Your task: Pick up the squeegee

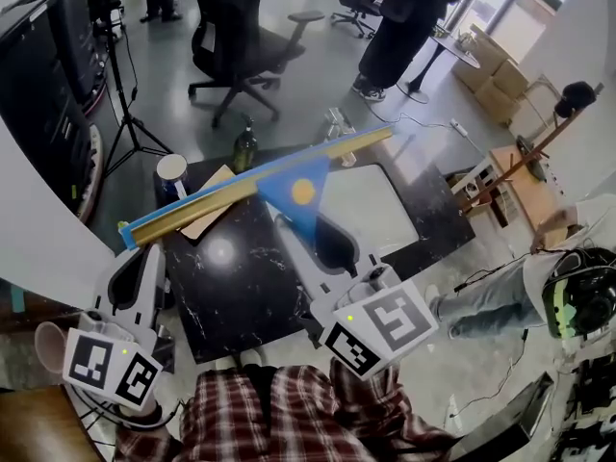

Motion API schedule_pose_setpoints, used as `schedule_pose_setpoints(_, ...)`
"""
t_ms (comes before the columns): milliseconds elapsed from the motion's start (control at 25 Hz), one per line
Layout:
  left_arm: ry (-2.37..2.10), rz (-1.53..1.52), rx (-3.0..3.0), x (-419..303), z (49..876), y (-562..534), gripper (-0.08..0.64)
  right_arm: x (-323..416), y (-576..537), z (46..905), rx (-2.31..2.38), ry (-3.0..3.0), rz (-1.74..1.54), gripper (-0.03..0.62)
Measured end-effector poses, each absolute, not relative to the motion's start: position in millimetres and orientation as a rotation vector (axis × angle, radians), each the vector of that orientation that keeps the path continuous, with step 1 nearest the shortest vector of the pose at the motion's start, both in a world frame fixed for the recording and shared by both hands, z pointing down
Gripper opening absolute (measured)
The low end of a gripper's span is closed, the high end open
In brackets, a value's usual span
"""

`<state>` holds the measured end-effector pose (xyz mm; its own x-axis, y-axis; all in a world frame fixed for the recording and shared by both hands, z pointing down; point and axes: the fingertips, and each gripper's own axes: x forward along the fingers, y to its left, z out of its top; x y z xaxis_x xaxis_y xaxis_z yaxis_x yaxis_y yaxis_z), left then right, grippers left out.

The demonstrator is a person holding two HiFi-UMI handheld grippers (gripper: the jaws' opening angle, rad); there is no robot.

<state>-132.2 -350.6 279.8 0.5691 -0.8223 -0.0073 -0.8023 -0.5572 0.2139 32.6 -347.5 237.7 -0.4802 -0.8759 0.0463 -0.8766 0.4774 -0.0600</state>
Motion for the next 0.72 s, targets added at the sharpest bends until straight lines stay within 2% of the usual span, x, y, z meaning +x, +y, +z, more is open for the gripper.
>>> schedule_pose_setpoints(720,-1.392,-0.15,2.604,-133.6,278.7,-353.3,0.009,31.8,-357.1,240.6,1.57,-2.729,0.158,0.135)
